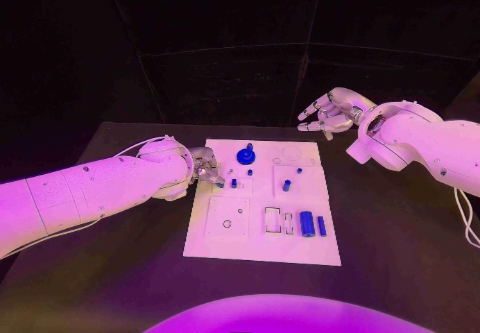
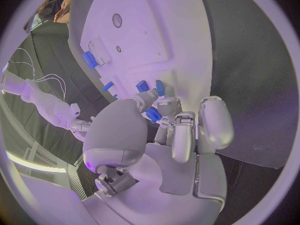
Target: Assemble the parts on the task board
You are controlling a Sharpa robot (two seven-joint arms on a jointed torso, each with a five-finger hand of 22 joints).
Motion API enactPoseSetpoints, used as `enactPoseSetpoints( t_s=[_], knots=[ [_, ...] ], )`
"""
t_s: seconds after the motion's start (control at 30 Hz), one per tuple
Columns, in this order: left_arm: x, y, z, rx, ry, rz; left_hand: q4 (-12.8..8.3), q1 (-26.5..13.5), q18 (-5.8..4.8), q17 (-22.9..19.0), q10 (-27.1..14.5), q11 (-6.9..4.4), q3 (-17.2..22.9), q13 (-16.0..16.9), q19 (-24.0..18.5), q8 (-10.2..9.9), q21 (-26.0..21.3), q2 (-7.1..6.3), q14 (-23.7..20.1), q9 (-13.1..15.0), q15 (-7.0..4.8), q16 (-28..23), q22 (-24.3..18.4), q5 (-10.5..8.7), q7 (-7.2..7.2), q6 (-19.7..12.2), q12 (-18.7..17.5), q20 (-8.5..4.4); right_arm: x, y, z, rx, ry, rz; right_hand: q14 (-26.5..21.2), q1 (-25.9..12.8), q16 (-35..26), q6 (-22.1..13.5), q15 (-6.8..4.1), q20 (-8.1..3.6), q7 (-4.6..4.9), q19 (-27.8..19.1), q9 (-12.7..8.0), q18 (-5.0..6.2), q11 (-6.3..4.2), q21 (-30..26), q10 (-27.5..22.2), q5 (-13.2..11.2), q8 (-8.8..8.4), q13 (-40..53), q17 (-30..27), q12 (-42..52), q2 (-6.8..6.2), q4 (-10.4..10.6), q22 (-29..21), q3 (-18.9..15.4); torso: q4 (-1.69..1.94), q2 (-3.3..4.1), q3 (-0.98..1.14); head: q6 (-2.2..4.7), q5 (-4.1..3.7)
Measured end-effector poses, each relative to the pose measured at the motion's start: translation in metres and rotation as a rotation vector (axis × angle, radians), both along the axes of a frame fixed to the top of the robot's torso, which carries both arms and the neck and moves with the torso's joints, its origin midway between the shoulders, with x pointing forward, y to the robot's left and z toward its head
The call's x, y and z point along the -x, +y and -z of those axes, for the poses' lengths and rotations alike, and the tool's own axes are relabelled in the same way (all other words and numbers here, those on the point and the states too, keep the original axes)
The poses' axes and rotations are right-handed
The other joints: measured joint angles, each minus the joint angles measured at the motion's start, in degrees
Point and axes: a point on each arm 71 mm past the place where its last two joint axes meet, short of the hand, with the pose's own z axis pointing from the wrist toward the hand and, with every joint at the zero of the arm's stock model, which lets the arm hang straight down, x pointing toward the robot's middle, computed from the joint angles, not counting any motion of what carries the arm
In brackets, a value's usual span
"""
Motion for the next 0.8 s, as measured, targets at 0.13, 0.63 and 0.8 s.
enactPoseSetpoints(
  t_s=[0.13,0.63,0.8],
  knots=[
    [-0.0001,-0.0001,-0.0001,-0.001,0.002,0.001,0.15,0.0,0.0,0.0,0.0,0.0,0.15,-0.1,0.0,0.01,0.0,0.0,0.0,0.1,0.0,0.0,0.0,0.2,0.0,0.0,0.0,0.0,0.0,-0.0001,0.0,0.0,0.0,0.0,0.0,0.0,0.0,0.0,0.0,0.0,0.0,0.0,0.0,0.0,0.0,0.0,0.0,0.0,0.0,0.0,0.0,0.0,0.0,0.0,0.0,0.0,0.0,0.0,-0.01,-0.06,-0.01],
    [-0.0012,0.0013,0.0011,0.012,0.008,-0.013,-2.48,-4.47,0.0,0.0,1.32,-0.92,3.2,1.43,0.71,1.83,0.0,-1.91,0.0,0.71,-0.44,0.0,0.57,0.65,-1.44,1.46,1.39,-0.39,0.0001,-0.0001,0.0,0.0,0.001,0.0,0.0,0.24,0.0,0.0,0.0,0.0,0.0,0.0,0.0,0.0,0.0,-0.24,0.0,0.0,0.0,0.0,0.0,0.0,0.24,0.1,-0.02,0.1,-0.01,0.01,-0.01,-0.13,-0.05],
    [-0.0018,0.0015,0.0014,0.017,0.01,-0.018,-3.18,-5.23,0.0,0.0,1.54,-1.13,2.19,1.85,0.71,2.06,0.25,-2.65,0.2,0.94,-0.63,0.0,0.84,0.67,-1.83,1.88,1.72,-0.39,0.0002,-0.0005,0.0,0.0,0.001,0.001,0.0,0.24,0.0,0.0,0.0,0.0,0.0,0.0,0.0,0.0,0.0,-0.24,0.0,0.0,0.0,0.0,0.0,0.0,0.24,0.17,-0.06,0.17,-0.03,0.01,0.0,-0.14,-0.11]
  ],
)
